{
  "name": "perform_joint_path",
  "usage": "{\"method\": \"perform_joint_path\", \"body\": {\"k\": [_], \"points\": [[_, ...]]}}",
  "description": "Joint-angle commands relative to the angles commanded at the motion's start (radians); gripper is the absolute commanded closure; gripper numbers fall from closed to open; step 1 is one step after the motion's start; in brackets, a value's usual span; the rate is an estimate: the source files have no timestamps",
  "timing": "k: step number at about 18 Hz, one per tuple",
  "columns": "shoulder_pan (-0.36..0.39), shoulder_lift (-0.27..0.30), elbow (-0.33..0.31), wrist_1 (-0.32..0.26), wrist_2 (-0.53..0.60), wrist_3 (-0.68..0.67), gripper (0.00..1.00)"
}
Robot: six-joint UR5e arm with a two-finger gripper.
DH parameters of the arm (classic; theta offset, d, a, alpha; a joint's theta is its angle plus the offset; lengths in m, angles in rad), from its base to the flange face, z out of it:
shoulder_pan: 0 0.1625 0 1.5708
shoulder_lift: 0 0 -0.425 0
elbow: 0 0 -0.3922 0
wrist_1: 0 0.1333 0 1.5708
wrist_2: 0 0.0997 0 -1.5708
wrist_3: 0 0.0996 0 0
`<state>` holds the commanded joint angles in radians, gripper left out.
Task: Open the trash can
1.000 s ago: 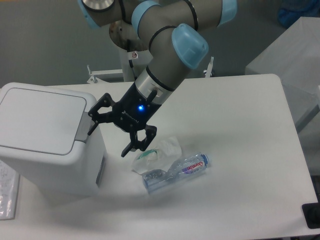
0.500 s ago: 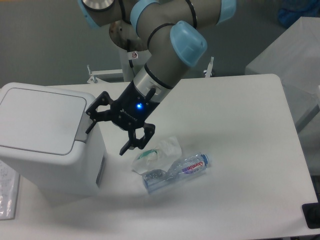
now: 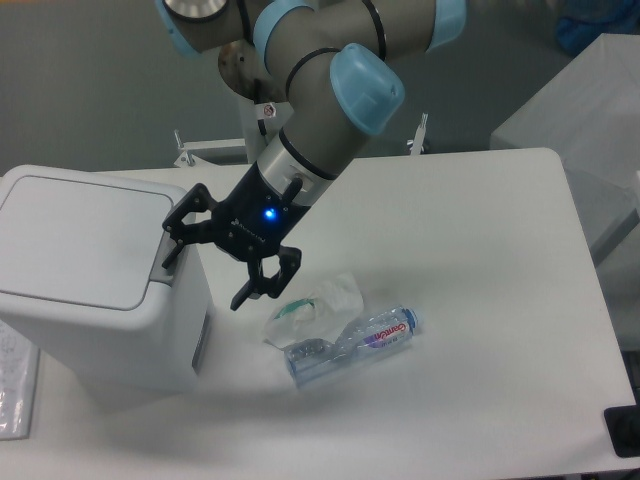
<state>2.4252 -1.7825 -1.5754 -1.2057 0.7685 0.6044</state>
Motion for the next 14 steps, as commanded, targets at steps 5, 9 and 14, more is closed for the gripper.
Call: {"method": "perform_joint_path", "body": {"k": [5,9,14], "points": [[0.0,-0.005,0.0,0.003,0.002,0.003,0.0],[-0.002,-0.009,-0.005,0.003,0.003,0.005,0.0],[-0.002,-0.009,-0.003,0.003,0.003,0.003,0.0]]}}
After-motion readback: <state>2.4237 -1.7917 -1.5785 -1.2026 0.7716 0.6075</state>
